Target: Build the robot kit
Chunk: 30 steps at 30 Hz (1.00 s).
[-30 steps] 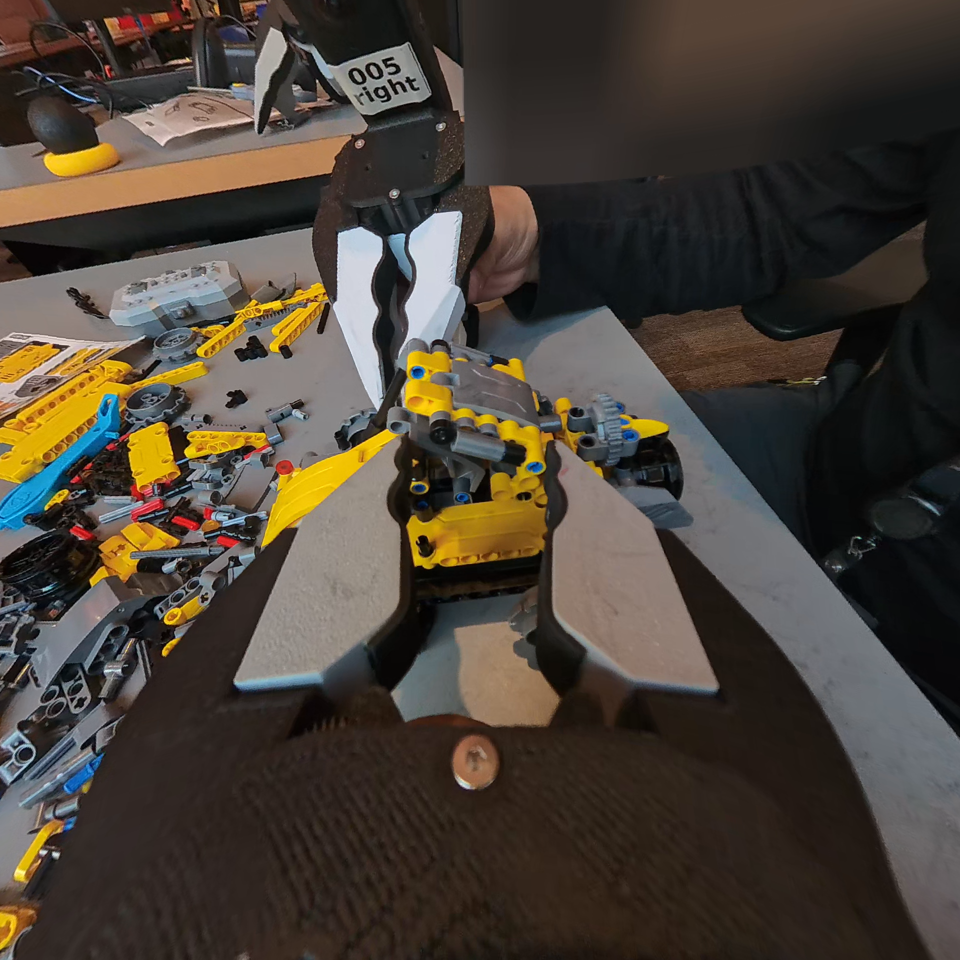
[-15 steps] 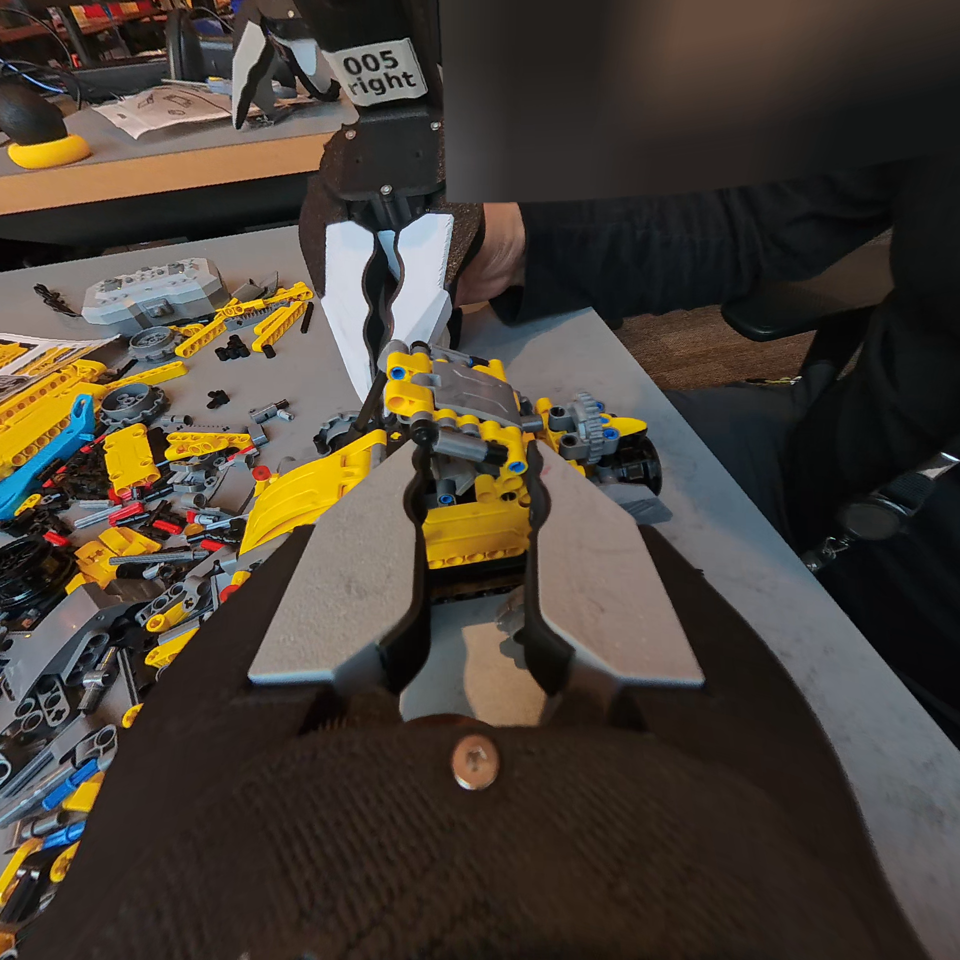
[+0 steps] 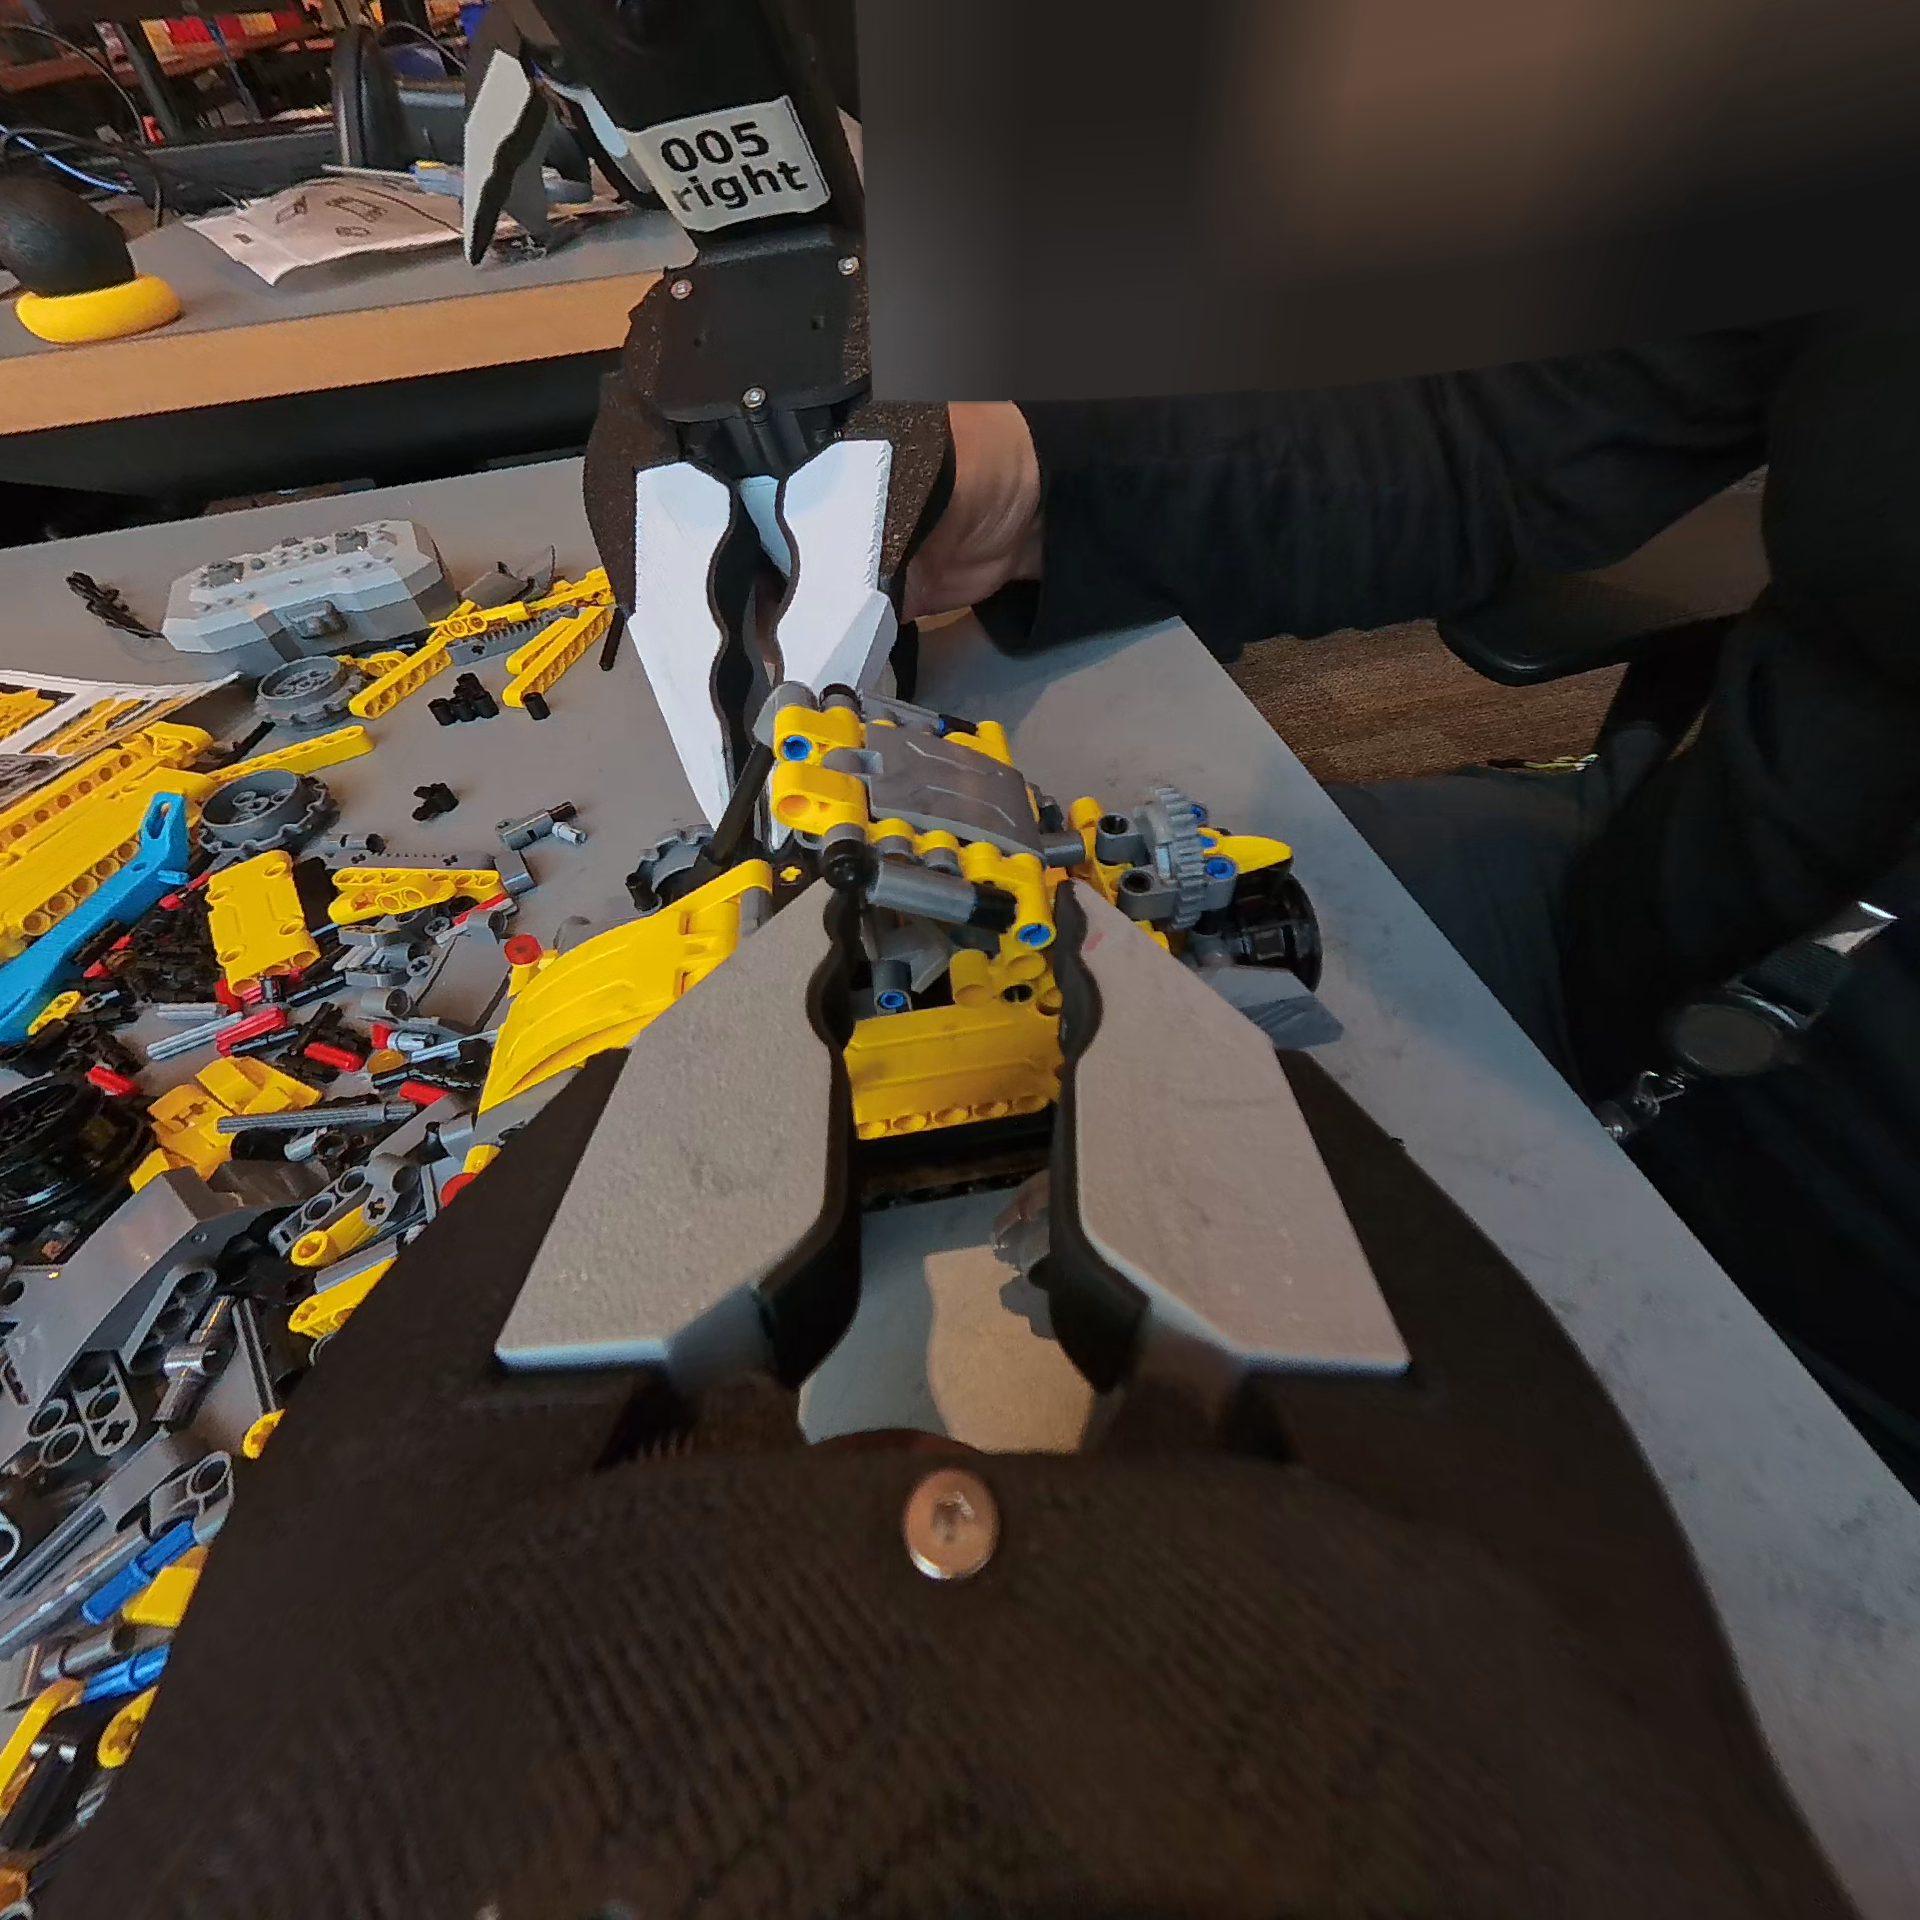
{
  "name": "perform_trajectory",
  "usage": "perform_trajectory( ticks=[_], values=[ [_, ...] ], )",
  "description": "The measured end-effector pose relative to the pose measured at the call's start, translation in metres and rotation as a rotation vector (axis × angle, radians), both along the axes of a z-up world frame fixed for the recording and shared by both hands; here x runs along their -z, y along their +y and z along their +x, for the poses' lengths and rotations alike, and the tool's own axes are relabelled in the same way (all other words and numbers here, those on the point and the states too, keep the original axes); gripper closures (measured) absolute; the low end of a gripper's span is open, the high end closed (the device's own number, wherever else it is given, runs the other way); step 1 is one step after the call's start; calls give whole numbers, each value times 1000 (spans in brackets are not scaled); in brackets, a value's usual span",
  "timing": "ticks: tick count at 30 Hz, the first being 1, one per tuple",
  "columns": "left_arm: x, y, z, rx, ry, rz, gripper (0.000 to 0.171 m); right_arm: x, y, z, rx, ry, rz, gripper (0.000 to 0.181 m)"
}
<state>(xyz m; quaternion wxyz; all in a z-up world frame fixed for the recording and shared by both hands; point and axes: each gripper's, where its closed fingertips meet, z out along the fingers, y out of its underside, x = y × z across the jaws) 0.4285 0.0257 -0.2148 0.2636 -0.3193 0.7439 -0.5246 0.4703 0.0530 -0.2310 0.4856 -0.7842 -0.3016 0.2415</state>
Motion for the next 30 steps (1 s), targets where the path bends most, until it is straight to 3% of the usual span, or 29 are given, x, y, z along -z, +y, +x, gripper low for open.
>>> perform_trajectory(
  ticks=[18,20,22,24,26,28,30],
  values=[
    [0,0,-1,0,-8,8,137,1,2,-2,27,-19,4,179],
    [-2,0,-5,5,-19,8,125,0,3,-2,39,12,-15,178],
    [-8,8,-10,-33,-39,3,119,-4,3,2,61,36,-13,162],
    [-21,15,-22,-74,-40,-11,110,-10,1,14,118,44,2,156],
    [-31,15,-42,-87,-20,26,116,-21,-9,26,172,61,17,154],
    [-23,6,-70,-56,63,124,128,-36,-27,32,206,83,56,152],
    [-8,-5,-92,-43,149,206,127,-46,-50,32,223,90,90,153]
  ],
)
